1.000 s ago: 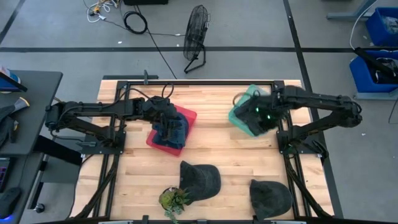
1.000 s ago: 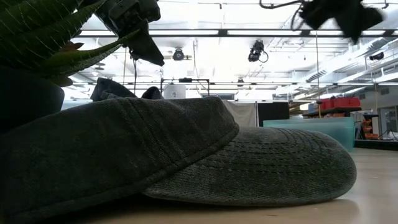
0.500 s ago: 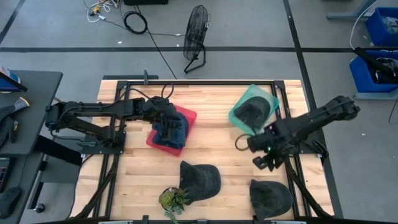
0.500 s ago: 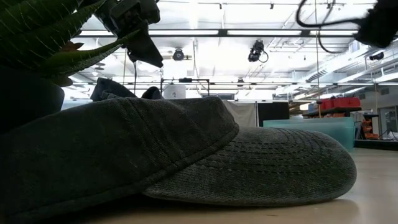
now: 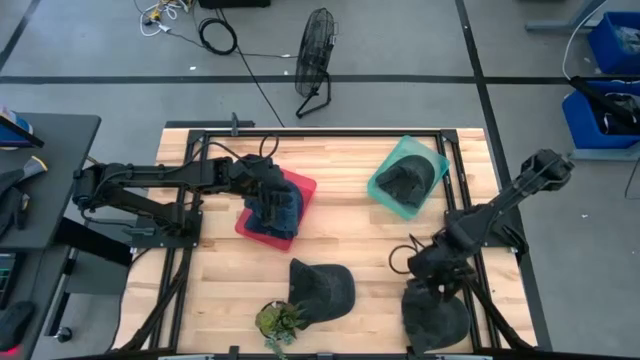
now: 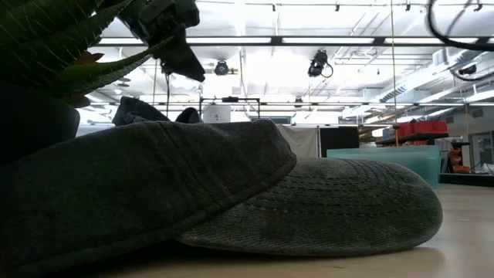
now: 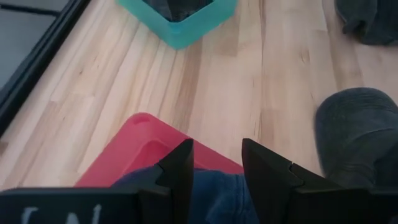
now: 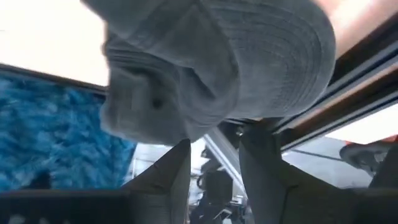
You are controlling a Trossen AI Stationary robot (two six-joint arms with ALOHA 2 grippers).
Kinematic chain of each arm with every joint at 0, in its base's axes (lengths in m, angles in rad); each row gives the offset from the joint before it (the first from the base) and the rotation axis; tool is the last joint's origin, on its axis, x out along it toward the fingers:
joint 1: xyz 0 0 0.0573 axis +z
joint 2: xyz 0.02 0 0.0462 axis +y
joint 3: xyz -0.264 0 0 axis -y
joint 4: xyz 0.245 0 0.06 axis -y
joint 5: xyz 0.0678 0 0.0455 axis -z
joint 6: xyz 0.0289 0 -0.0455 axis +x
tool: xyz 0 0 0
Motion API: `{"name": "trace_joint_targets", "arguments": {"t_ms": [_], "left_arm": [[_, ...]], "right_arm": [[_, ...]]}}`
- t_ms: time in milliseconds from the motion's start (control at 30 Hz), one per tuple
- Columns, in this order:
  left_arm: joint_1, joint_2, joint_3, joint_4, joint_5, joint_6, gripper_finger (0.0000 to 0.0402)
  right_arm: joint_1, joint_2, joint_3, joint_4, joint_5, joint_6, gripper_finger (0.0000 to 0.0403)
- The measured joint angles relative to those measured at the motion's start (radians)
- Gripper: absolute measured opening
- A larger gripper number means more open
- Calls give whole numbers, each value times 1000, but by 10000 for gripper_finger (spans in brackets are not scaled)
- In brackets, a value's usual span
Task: Pick & Place hat
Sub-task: Put the right black cap into the green bin
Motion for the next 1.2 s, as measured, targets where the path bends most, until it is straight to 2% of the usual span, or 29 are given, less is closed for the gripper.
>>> {"name": "trace_joint_targets", "arguments": {"t_ms": [167,300,600,733,867,900,1100,1200], "left_arm": [[0,0,0,29,0,25,140],[0,0,0,52,0,25,140],[0,0,0,55,0,26,140],[0,0,0,57,0,26,140],[0,0,0,60,0,26,140],[0,0,0,65,0,26,140],[0,0,0,85,0,27,140],[0,0,0,105,0,28,140]], "right_arm": [[67,4,-10,37,106,85,141],[91,43,-10,61,141,97,141],[105,221,-9,87,185,-22,140],[93,249,-7,105,162,-75,110],[62,228,-9,115,146,-94,25],[52,216,-10,116,147,-107,14],[-38,98,4,124,158,-168,7],[-79,28,61,56,225,-259,6]]}}
